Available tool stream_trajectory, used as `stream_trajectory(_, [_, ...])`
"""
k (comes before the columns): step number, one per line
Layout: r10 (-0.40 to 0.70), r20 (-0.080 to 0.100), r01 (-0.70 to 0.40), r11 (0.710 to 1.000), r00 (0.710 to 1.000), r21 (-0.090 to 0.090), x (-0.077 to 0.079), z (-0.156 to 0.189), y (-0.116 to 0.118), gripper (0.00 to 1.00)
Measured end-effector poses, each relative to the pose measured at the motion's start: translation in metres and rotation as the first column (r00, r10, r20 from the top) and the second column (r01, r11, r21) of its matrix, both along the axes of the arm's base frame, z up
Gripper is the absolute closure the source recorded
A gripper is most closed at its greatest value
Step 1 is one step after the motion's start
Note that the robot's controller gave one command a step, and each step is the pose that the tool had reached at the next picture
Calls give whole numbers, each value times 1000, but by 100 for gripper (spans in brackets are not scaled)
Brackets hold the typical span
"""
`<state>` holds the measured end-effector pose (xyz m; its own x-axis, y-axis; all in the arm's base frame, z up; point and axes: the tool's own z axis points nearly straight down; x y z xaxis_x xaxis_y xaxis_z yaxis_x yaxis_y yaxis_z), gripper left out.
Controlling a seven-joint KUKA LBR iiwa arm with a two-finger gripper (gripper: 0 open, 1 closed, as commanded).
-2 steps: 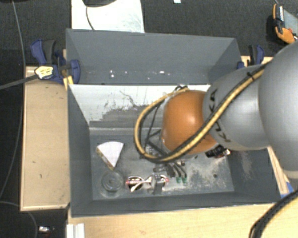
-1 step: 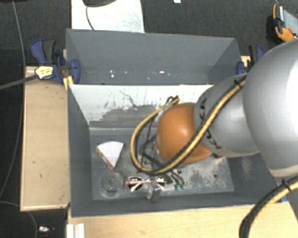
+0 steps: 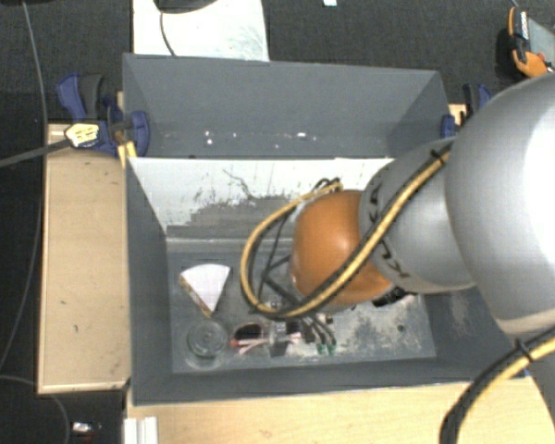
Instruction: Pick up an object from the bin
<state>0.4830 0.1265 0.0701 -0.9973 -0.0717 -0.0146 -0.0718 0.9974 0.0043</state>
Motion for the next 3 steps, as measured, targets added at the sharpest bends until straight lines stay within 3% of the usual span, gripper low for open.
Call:
stream_trajectory(1, [-1,0,1,1000,1000,0,0,0,0,100])
stream_trajectory(3, [-3,-1,3,1000,1000,0,0,34,0,100])
